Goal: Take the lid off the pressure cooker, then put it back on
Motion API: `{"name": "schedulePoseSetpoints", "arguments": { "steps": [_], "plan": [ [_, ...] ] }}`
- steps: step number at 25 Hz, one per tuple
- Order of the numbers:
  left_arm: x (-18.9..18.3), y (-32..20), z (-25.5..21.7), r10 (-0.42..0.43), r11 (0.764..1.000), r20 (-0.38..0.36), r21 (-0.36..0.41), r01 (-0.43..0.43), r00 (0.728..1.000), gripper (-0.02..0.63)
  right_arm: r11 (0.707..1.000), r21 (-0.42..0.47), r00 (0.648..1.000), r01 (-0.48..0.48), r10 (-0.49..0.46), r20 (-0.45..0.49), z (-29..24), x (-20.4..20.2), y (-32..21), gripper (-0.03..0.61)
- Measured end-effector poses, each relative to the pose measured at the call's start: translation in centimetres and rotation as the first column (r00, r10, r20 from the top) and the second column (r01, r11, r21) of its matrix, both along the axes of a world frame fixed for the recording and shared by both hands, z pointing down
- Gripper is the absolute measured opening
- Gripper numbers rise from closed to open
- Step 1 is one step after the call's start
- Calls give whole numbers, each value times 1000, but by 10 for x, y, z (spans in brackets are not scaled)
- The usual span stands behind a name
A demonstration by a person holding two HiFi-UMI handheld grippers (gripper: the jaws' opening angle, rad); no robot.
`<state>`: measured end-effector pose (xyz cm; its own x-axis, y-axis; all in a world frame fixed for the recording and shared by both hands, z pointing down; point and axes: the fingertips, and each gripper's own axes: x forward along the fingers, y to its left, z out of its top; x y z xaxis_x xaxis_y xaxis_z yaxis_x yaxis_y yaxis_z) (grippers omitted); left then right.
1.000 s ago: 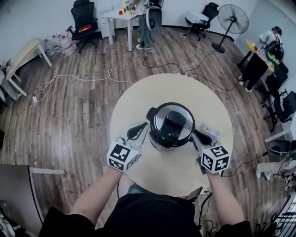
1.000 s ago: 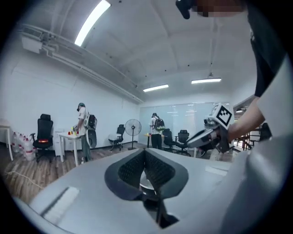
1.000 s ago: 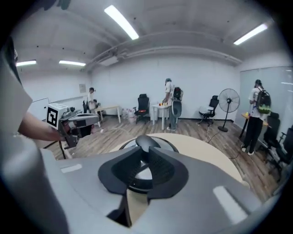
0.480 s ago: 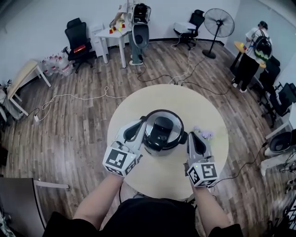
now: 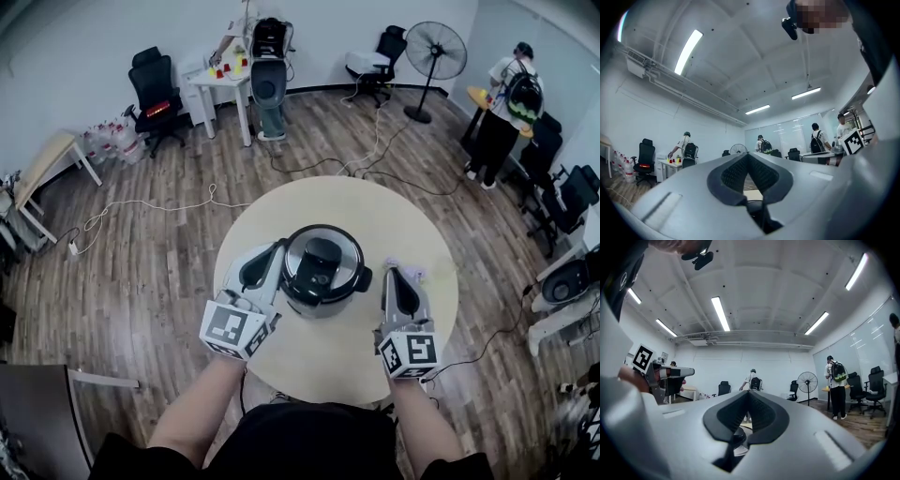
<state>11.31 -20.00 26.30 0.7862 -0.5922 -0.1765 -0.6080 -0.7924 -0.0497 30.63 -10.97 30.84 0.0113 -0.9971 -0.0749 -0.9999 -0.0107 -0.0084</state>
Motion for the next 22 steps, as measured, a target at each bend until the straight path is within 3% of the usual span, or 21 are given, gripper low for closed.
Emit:
{"name": "schedulePoseSetpoints", "arguments": {
  "steps": [22],
  "plan": [
    [-1,-8,-3,-14,1000,26,-4,14,1000,0,1000,-13,1000,8,-8,-6,3,-2,-11,6]
  ]
}}
